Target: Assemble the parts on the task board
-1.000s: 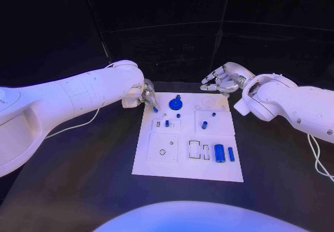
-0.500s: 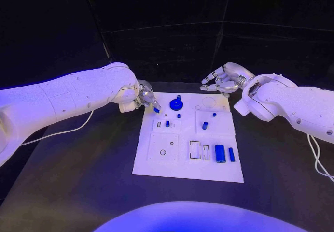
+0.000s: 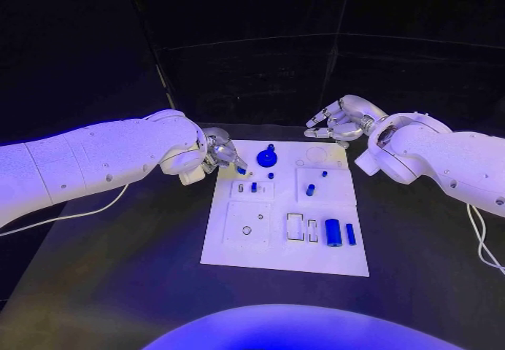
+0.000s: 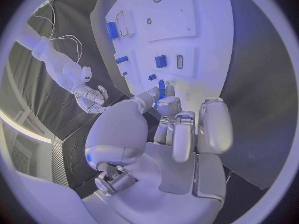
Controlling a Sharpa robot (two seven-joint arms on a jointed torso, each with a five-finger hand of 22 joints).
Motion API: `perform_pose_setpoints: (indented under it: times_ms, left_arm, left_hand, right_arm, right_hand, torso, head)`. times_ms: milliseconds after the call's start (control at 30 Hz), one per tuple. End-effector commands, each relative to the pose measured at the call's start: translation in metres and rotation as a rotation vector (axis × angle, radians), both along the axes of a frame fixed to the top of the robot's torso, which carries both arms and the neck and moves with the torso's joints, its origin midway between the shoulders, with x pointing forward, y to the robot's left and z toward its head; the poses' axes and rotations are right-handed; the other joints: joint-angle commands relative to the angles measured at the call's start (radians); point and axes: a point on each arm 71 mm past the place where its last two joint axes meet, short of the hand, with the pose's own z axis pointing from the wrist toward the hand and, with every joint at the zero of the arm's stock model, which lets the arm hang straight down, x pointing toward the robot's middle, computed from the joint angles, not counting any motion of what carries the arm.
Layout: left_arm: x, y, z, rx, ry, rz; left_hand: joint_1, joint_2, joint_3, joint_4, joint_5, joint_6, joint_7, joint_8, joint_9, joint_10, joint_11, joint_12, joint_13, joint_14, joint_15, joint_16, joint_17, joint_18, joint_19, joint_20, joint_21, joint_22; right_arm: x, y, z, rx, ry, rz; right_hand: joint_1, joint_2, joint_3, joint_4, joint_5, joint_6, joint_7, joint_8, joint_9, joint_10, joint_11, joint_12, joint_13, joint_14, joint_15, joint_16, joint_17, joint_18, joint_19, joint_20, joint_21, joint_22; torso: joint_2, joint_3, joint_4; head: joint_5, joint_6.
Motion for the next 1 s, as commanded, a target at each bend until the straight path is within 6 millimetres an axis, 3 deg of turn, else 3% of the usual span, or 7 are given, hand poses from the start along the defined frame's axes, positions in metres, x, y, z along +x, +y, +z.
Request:
perform_pose_setpoints:
  times_ms: [33, 300, 700, 1000]
  left_arm:
    - [-0.001, 0.001, 0.005, 0.005, -0.118, 0.038]
    - [-0.011, 0.0, -0.006, 0.031, -0.175, 0.033]
    - [-0.016, 0.001, -0.015, 0.091, -0.207, 0.016]
    - [-0.02, -0.002, -0.02, 0.114, -0.165, -0.033]
  left_hand:
    - [-0.006, -0.002, 0.115, -0.105, 0.003, -0.004, -0.005, 0.008, 0.004, 0.012, -0.004, 0.005, 0.001, 0.106, -0.006, 0.006, 0.264, -0.001, 0.029, -0.008, 0.005, 0.015]
    - [-0.017, -0.018, 0.133, -0.1, 0.003, -0.006, -0.01, 0.031, 0.019, 0.013, -0.008, 0.0, -0.009, 0.106, -0.009, 0.006, 0.264, -0.003, 0.031, -0.011, 0.012, 0.022]
    - [-0.04, -0.039, 0.147, -0.082, -0.003, -0.002, -0.022, 0.073, 0.047, 0.031, -0.017, 0.015, 0.0, 0.106, -0.015, 0.006, 0.264, -0.007, 0.038, -0.016, 0.032, 0.041]
    - [-0.041, -0.045, 0.148, -0.081, -0.007, -0.003, -0.026, 0.08, 0.053, 0.034, -0.02, 0.015, 0.0, 0.106, -0.016, 0.006, 0.264, -0.008, 0.038, -0.016, 0.033, 0.042]
  right_arm:
    - [0.0, 0.0, 0.001, 0.005, -0.008, 0.011]
    - [-0.001, 0.0, 0.0, 0.006, -0.007, 0.013]
    - [-0.001, -0.001, -0.001, 0.005, -0.006, 0.009]
    - [-0.001, -0.001, -0.001, 0.006, -0.007, 0.01]
  right_hand:
    - [0.001, 0.01, 0.0, 0.006, 0.004, -0.005, 0.0, 0.007, -0.001, -0.006, 0.002, -0.002, -0.001, 0.056, -0.006, -0.005, 0.056, 0.014, -0.008, -0.003, -0.006, -0.001]
    - [0.012, 0.012, 0.002, 0.001, 0.004, -0.006, 0.0, 0.008, -0.002, -0.007, 0.002, -0.003, -0.001, 0.056, -0.006, -0.006, 0.056, 0.014, -0.009, -0.003, -0.008, -0.002]
    - [0.013, 0.013, 0.002, 0.001, 0.003, -0.006, 0.0, 0.008, -0.002, -0.007, 0.002, -0.003, -0.001, 0.056, -0.006, -0.006, 0.056, 0.014, -0.008, -0.003, -0.008, -0.002]
    - [0.008, 0.015, 0.0, 0.007, 0.001, -0.006, 0.001, 0.009, -0.002, -0.007, 0.003, -0.003, -0.001, 0.056, -0.006, -0.006, 0.057, 0.014, -0.008, -0.003, -0.008, -0.002]
  torso:
    - [0.0, 0.0002, 0.0003]
    - [0.001, -0.0005, -0.0032]
    - [0.001, -0.0004, -0.0025]
    - [0.001, -0.001, -0.0034]
  head:
    - [0.003, 0.0]
    - [0.007, 0.0]
    - [0.006, 0.0]
    - [0.005, -0.001]
